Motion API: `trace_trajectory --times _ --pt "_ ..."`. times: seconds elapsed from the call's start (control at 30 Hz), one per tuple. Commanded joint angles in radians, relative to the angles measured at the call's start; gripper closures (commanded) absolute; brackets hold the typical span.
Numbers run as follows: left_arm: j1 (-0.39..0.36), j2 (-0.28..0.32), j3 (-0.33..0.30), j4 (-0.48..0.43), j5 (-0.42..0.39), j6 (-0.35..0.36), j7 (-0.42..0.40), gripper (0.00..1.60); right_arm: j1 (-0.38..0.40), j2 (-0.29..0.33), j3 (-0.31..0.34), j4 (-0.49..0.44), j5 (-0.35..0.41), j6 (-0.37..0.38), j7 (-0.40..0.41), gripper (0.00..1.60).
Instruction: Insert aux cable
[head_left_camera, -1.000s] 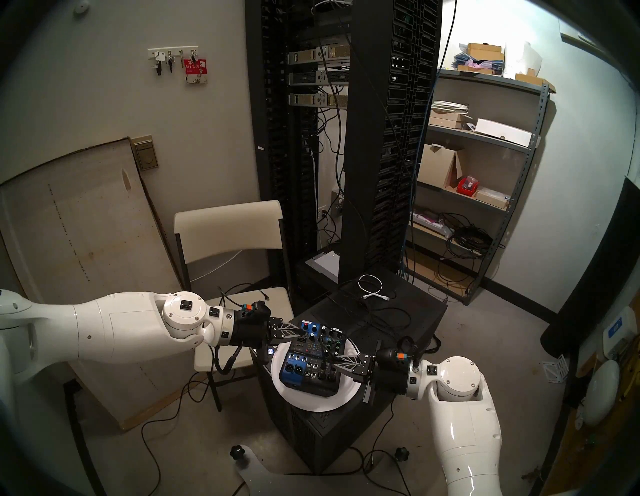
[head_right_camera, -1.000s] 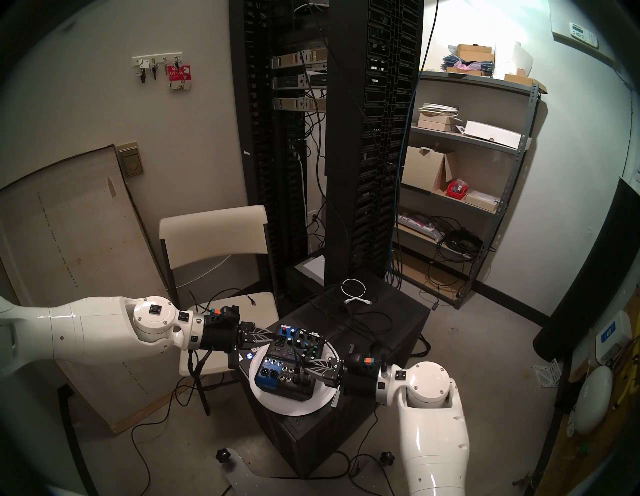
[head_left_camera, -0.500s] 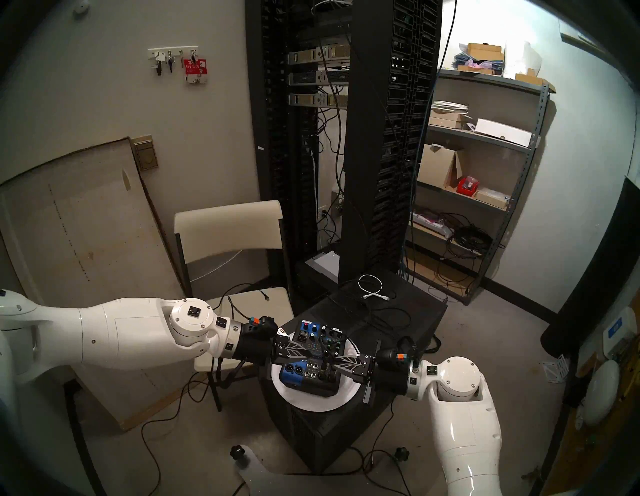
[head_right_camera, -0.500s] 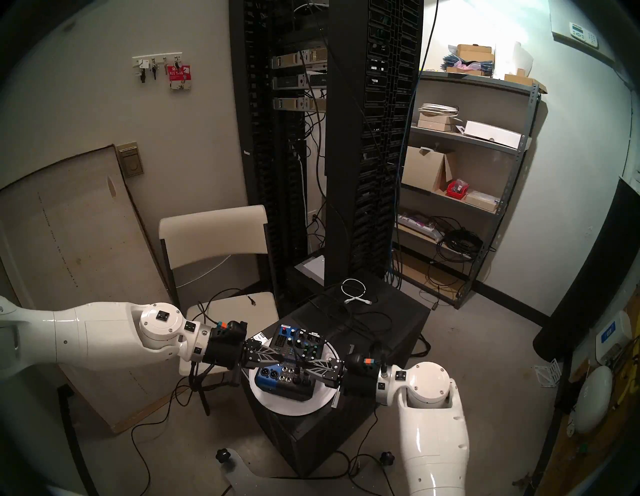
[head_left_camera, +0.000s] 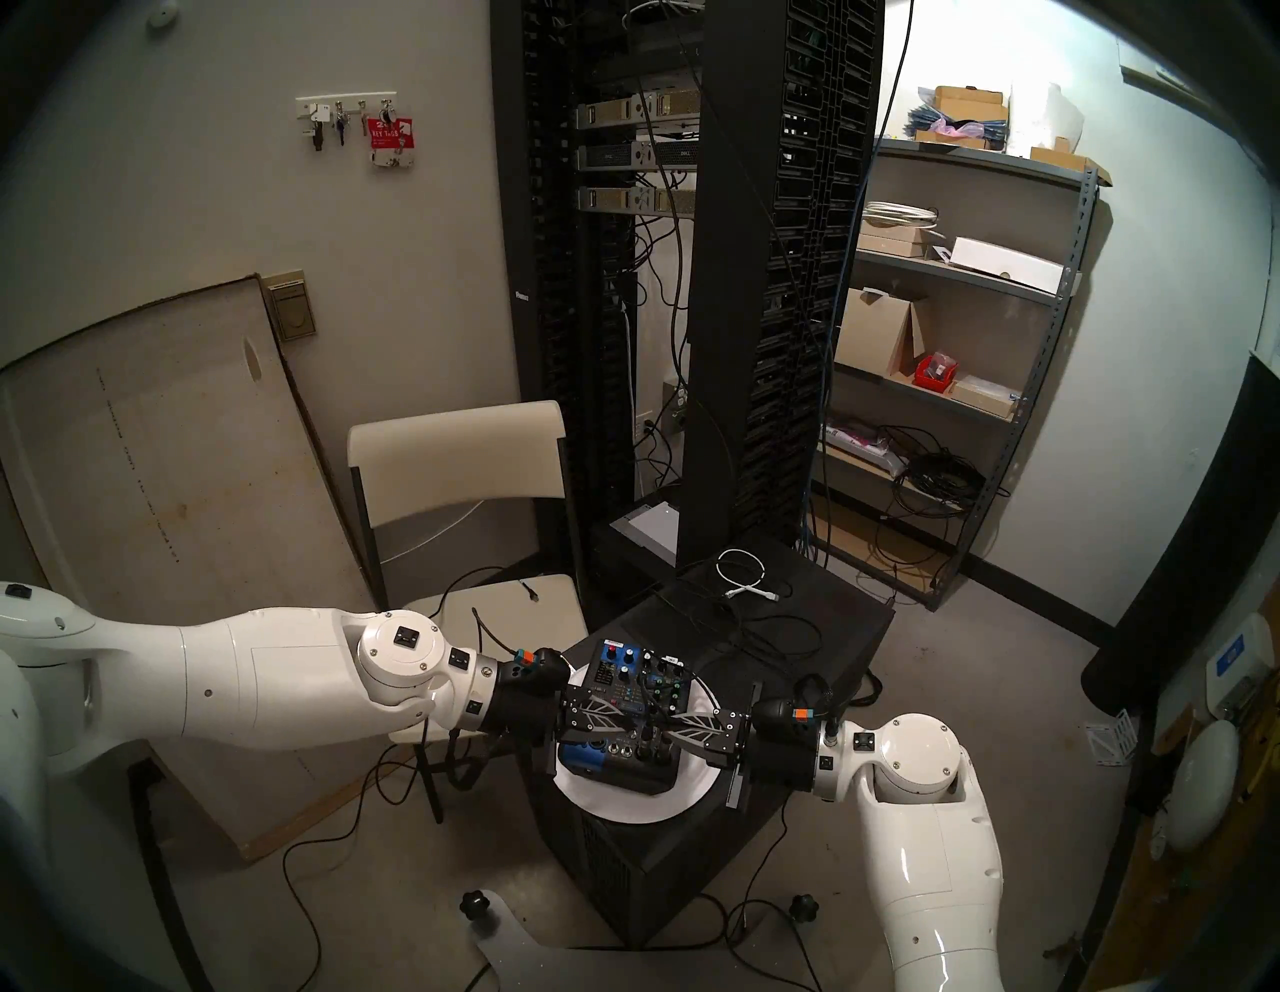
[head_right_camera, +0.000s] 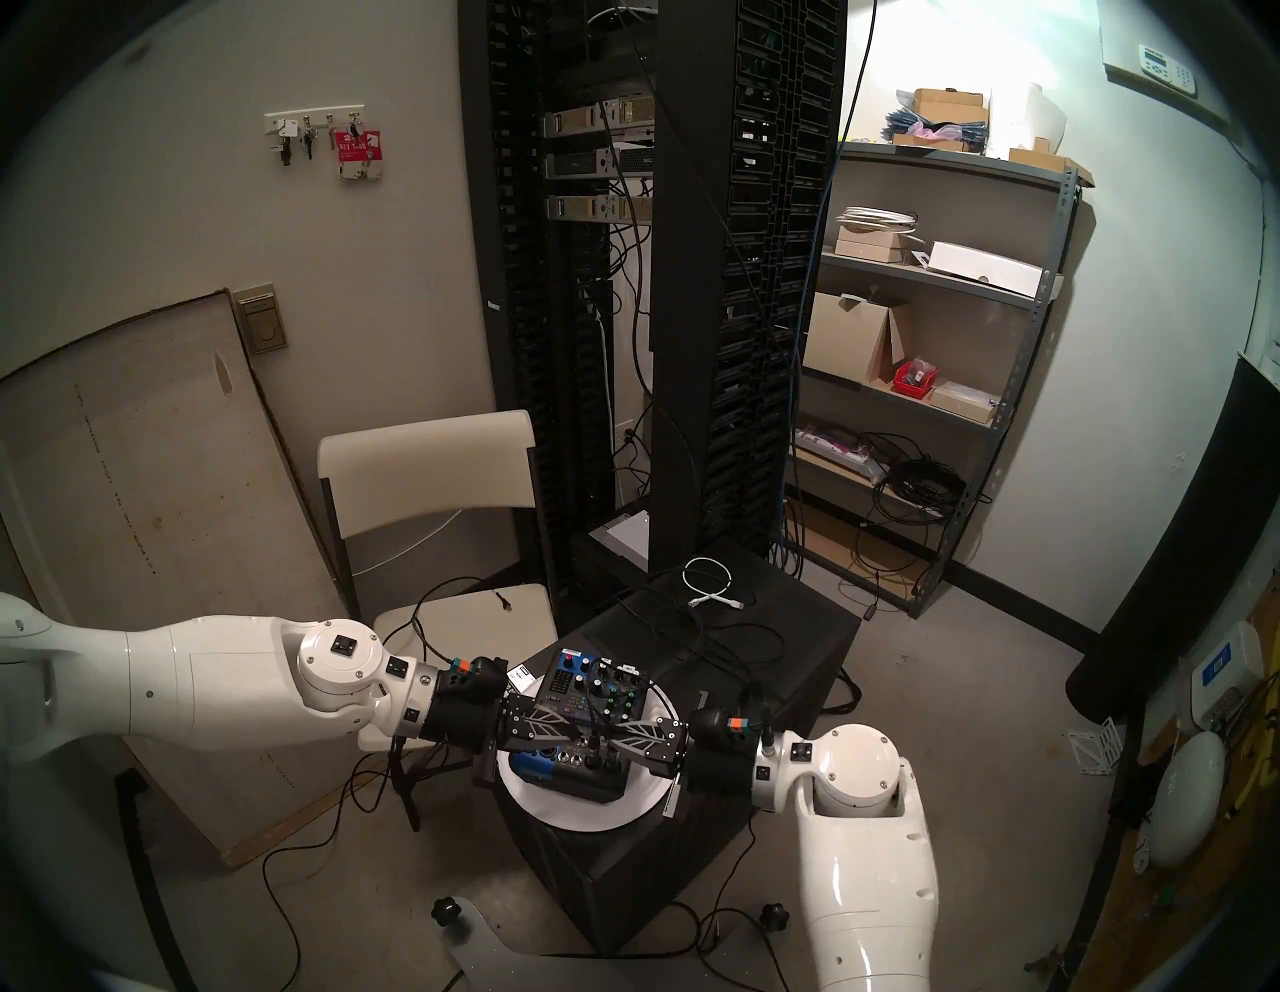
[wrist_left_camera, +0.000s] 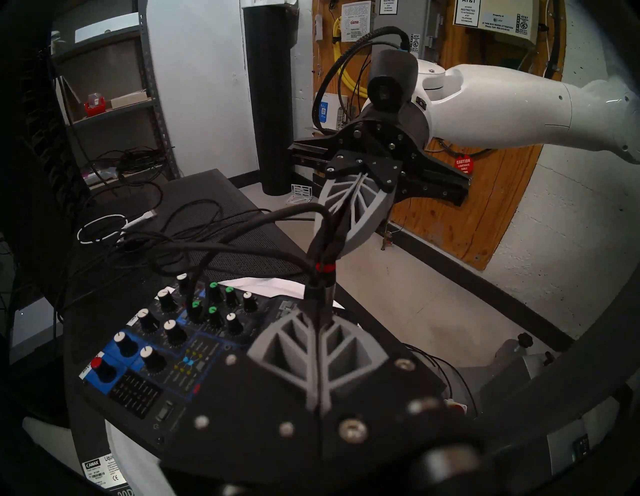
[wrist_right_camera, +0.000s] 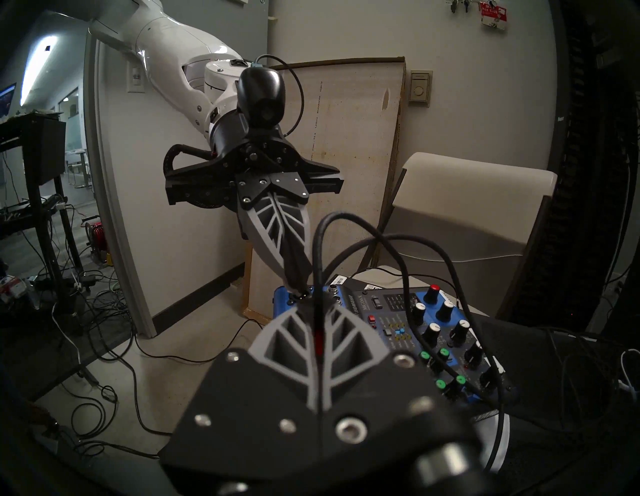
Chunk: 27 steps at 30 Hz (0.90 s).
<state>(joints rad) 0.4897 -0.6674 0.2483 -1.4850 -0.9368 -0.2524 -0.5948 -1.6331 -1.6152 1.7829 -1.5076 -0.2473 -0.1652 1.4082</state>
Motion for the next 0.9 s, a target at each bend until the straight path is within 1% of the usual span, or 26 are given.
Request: trace_trajectory --times 0.0,0.03,0.1,0.43,0.7,0.83,0.87 --pt "-0.008 -0.017 -0.007 0.000 -0.010 -0.005 -0.028 1.60 -0.005 -0.003 -0.007 0.005 -0.006 0.000 0.000 1.60" --pt "-0.004 -0.016 -0.010 0.000 -0.025 -0.012 -0.033 1.60 -0.005 -0.003 -0.007 0.007 -0.006 0.000 -0.002 1.60" --pt "-0.016 -0.014 -0.006 -0.009 -0.022 0.003 -0.056 1.60 -0.005 -0.003 -0.008 0.009 -0.005 -0.001 -0.004 1.60" --pt "-0.016 -0.006 -0.003 -0.012 -0.021 0.014 -0.068 1.60 -0.005 -0.004 -0.007 0.009 -0.003 -0.004 -0.007 1.60" --pt "0.009 -0.057 -0.007 0.048 -0.030 0.004 -0.045 1.60 -0.004 -0.004 -0.006 0.010 -0.002 -0.005 -0.003 1.60" --pt "0.013 -0.082 -0.009 0.083 -0.037 -0.003 -0.053 1.60 -0.005 -0.004 -0.006 0.007 -0.001 -0.003 -0.002 1.60" --pt "0.017 -0.085 -0.013 0.091 -0.051 -0.008 -0.060 1.60 -0.005 -0.004 -0.005 0.007 -0.001 -0.002 -0.003 1.60"
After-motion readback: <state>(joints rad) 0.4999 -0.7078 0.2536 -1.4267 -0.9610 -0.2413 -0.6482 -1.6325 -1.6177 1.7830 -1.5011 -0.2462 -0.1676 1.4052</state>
